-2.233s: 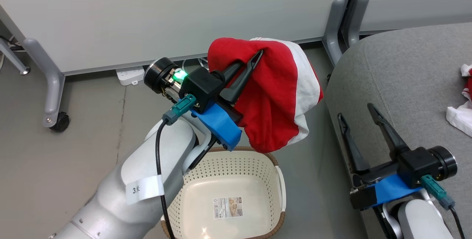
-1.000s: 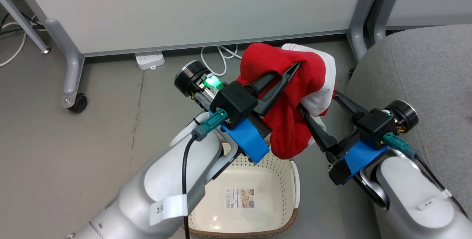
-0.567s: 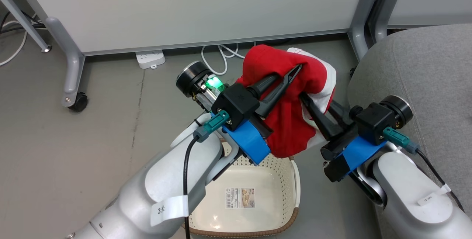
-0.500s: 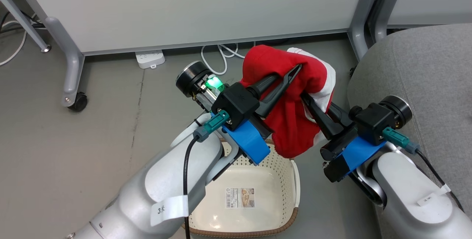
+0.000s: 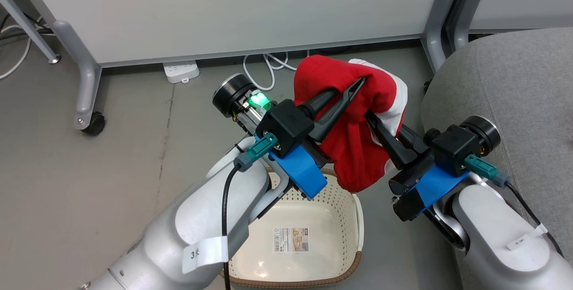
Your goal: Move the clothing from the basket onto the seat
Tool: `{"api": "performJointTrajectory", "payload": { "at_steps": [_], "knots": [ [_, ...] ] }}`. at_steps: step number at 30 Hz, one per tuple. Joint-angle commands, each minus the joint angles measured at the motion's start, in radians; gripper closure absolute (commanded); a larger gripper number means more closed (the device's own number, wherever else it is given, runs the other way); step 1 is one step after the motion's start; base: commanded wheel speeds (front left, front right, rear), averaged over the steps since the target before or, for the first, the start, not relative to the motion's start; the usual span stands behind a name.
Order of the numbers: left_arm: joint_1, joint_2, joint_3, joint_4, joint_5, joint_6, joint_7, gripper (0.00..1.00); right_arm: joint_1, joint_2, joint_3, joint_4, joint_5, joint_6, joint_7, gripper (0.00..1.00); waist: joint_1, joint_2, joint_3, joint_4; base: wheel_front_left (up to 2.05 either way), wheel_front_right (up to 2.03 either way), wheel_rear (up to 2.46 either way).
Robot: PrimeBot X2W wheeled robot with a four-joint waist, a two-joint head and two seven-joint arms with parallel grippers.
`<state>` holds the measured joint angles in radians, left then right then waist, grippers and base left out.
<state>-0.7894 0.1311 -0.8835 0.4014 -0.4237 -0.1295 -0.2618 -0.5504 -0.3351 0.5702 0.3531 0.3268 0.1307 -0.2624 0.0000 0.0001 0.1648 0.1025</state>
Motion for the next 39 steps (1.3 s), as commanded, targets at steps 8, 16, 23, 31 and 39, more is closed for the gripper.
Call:
{"api": "performJointTrajectory", "payload": {
  "at_steps": [8, 16, 23, 31, 39],
  "knots": [
    [0.000, 0.001, 0.017, 0.011, 0.004, -0.002, -0.005, 0.00, 0.003, -0.006, -0.004, -0.008, 0.003, 0.000, -0.004, 1.00, 0.0000, -0.0001, 0.002, 0.000, 0.00, 0.00, 0.00],
    [-0.001, -0.002, 0.023, 0.023, 0.019, -0.002, -0.005, 0.00, -0.007, -0.006, -0.013, -0.011, 0.003, 0.000, -0.004, 1.00, 0.0000, -0.0001, 0.013, -0.001, 0.00, 0.00, 0.00],
    [0.003, 0.007, 0.029, 0.030, 0.025, -0.002, -0.004, 0.00, -0.006, 0.007, -0.040, -0.023, 0.001, 0.000, -0.004, 1.00, 0.0000, -0.0001, 0.028, -0.017, 0.00, 0.00, 0.00],
    [0.001, 0.022, 0.033, 0.034, 0.023, -0.002, -0.004, 0.00, 0.003, 0.027, -0.102, -0.047, -0.016, 0.000, -0.004, 1.00, 0.0000, -0.0001, 0.065, -0.076, 0.00, 0.00, 0.00],
    [-0.017, 0.043, 0.018, 0.031, 0.028, -0.002, -0.004, 0.00, 0.021, 0.056, -0.211, -0.089, -0.046, 0.000, -0.004, 1.00, 0.0000, -0.0001, 0.123, -0.182, 0.00, 0.00, 0.00]
  ]
}}
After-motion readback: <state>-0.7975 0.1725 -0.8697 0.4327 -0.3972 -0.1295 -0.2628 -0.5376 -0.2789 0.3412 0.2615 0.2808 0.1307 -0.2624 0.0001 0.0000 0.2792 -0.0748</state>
